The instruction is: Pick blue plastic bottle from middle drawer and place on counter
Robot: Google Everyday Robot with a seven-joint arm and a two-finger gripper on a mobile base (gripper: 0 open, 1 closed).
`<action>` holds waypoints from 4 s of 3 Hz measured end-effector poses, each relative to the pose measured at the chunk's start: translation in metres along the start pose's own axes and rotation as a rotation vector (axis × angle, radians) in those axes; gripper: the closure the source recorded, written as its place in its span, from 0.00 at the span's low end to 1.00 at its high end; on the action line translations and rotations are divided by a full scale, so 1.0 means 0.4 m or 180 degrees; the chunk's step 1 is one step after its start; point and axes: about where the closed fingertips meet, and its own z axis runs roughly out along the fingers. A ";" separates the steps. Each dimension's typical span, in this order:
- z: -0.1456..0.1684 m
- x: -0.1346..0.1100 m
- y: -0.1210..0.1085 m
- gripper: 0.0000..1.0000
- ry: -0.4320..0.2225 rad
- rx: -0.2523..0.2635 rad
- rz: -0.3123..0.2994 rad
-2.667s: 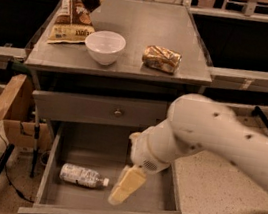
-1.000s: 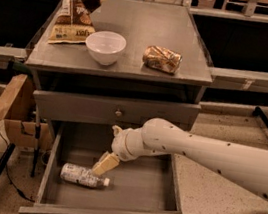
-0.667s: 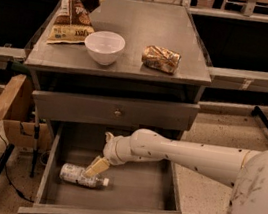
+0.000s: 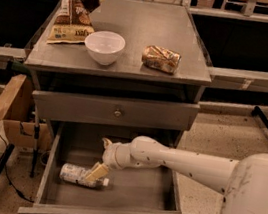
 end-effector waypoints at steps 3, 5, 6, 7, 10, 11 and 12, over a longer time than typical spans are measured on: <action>0.187 0.173 0.076 0.16 -0.0180 -0.0192 0.0106; 0.215 0.196 0.087 0.70 -0.0277 -0.0160 0.0205; 0.155 0.184 0.069 0.93 -0.0270 -0.0090 0.0224; 0.038 0.164 0.049 1.00 -0.0117 0.0044 0.0210; -0.435 -0.089 -0.013 1.00 0.0513 0.0457 -0.0340; -0.592 -0.247 -0.053 1.00 0.0729 0.0652 -0.0622; -0.711 -0.400 -0.080 1.00 0.0926 0.0833 -0.0842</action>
Offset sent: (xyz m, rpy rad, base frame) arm -0.0234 0.0106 -0.1246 0.0723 0.0664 0.0263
